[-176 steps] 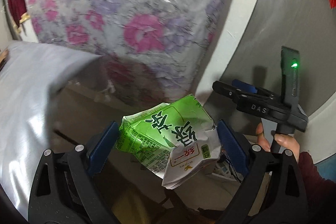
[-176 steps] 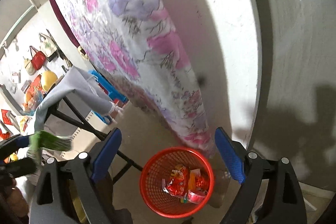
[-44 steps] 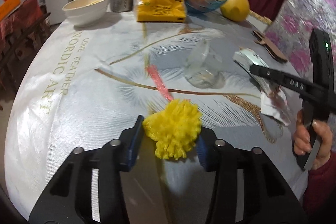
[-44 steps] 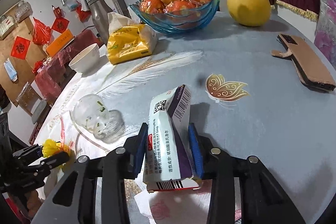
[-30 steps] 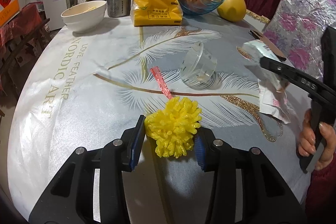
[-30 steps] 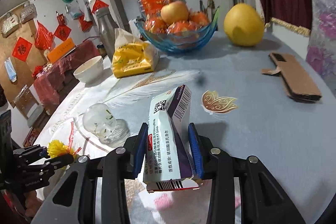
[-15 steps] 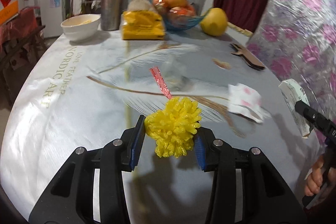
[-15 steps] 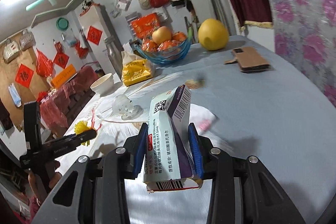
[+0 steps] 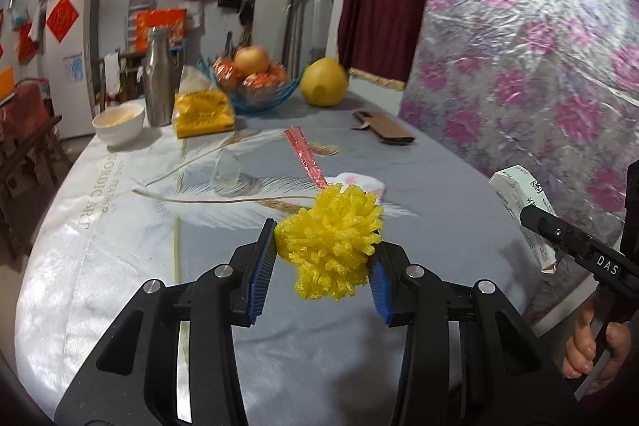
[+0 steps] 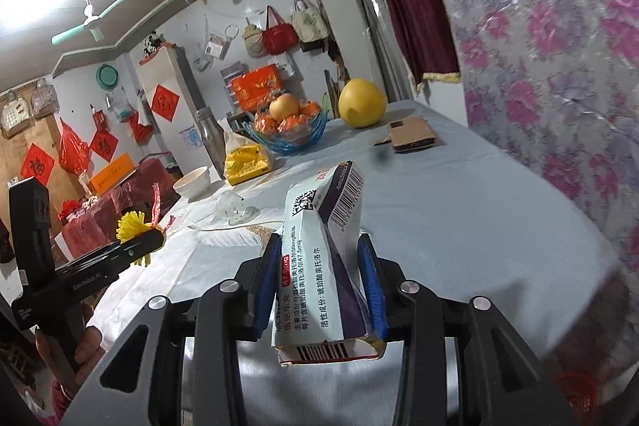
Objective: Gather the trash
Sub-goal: 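Carry the tube box and yellow mesh ball over the red wastebasket with both tools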
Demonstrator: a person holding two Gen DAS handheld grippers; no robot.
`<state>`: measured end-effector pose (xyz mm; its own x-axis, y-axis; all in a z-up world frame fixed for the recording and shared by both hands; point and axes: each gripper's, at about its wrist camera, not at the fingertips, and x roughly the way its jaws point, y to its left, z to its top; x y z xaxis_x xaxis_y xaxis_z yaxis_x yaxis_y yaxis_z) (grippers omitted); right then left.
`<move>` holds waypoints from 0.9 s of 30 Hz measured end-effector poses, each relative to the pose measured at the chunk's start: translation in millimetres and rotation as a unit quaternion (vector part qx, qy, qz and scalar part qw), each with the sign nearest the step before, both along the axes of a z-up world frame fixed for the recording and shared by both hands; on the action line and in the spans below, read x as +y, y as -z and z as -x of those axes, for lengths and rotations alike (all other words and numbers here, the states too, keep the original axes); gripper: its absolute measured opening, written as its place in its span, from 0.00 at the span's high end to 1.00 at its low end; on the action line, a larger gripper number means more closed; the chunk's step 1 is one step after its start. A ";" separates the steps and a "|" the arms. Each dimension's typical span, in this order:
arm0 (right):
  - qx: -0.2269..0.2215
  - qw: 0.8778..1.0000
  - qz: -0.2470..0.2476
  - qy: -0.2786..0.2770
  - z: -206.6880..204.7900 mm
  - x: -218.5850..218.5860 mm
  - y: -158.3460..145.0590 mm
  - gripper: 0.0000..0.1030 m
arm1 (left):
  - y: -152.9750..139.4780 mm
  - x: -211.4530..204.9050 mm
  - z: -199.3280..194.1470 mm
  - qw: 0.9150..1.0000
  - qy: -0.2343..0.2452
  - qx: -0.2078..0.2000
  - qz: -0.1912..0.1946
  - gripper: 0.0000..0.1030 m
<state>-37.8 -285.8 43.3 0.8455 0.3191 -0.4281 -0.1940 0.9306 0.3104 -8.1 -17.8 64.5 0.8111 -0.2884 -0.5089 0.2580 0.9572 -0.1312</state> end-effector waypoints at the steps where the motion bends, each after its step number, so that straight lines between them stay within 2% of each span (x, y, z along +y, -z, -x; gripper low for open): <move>1: -0.004 1.000 0.002 0.004 8.3 -3.2 -2.0 0.63 | -1.6 -1.8 5.0 1.000 0.002 -0.004 -0.001 0.58; 13: -0.035 0.998 0.016 0.045 83.4 -37.4 -20.0 0.63 | -13.6 -25.0 66.5 0.998 0.037 -0.042 -0.009 0.58; 19: -0.033 0.997 0.023 0.065 103.3 -49.3 -22.8 0.63 | -15.8 -31.5 81.7 0.997 0.044 -0.057 -0.014 0.58; 27: -0.022 0.995 0.029 0.094 111.4 -71.8 -15.5 0.63 | -6.6 -37.9 83.9 0.997 0.052 -0.049 -0.012 0.58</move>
<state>-149.3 -357.5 58.8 0.9063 0.1296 -0.4023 -0.0274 0.9678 0.2501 -91.9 -55.7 71.0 0.8235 -0.3619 -0.4370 0.3664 0.9272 -0.0773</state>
